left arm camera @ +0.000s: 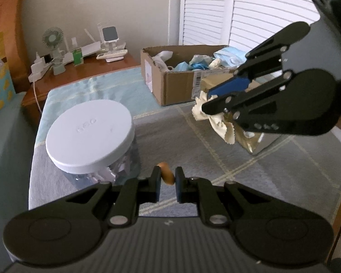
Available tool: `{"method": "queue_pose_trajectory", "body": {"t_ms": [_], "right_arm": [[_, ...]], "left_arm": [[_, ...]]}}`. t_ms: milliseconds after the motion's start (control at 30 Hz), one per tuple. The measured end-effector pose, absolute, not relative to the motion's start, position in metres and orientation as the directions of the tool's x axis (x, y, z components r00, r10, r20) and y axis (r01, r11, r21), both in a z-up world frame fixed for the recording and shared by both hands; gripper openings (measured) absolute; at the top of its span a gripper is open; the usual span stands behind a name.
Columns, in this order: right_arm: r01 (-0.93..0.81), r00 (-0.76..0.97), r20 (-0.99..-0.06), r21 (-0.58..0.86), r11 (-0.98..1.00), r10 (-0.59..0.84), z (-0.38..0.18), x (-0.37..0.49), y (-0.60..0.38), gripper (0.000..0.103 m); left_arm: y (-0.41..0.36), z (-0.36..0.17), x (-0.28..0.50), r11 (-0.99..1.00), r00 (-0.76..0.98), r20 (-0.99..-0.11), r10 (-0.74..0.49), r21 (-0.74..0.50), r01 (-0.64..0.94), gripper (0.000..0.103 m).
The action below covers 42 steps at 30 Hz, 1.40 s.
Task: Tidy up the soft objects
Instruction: 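Carry the beige cloth into the cardboard box and open the right gripper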
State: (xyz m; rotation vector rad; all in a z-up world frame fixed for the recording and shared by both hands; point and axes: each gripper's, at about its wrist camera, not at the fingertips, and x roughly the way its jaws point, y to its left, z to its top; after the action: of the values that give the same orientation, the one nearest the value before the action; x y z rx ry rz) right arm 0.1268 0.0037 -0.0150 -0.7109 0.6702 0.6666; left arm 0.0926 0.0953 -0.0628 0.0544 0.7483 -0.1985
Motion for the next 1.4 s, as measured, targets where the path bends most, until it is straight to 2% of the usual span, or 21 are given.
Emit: {"method": "queue_pose_trajectory", "body": {"t_ms": [233,533,800,1233,1333,1400], "right_arm": [[-0.698,0.637,-0.685,-0.315,0.644,0.355,0.018,0.132,-0.013,0.020],[-0.577,0.723,-0.619,-0.299,0.760,0.305,0.043,0.188,-0.041,0.020],[-0.508,0.732,-0.632,-0.259,0.821,0.254,0.040,0.236,-0.060,0.020],[-0.471,0.717,-0.653,-0.199,0.859,0.242,0.024,0.264,-0.073,0.020],[-0.455,0.721,-0.651,-0.187,0.870,0.237,0.023,0.270,-0.074,0.023],[-0.458,0.714,-0.656,-0.171,0.872,0.246,0.021,0.272,-0.074,0.031]], "left_arm": [[0.094,-0.048,0.090,0.972,0.718,-0.672,-0.181,-0.013,0.233,0.011],[0.091,-0.035,0.089,0.969,0.731,-0.654,-0.196,-0.016,0.245,0.011],[0.091,-0.027,0.100,0.968,0.732,-0.651,-0.202,-0.017,0.252,0.011],[0.086,-0.020,0.112,0.967,0.741,-0.643,-0.193,0.001,0.253,0.011],[0.086,-0.019,0.112,0.966,0.740,-0.643,-0.198,-0.001,0.257,0.011],[0.085,-0.018,0.113,0.965,0.741,-0.642,-0.199,0.002,0.261,0.011]]}}
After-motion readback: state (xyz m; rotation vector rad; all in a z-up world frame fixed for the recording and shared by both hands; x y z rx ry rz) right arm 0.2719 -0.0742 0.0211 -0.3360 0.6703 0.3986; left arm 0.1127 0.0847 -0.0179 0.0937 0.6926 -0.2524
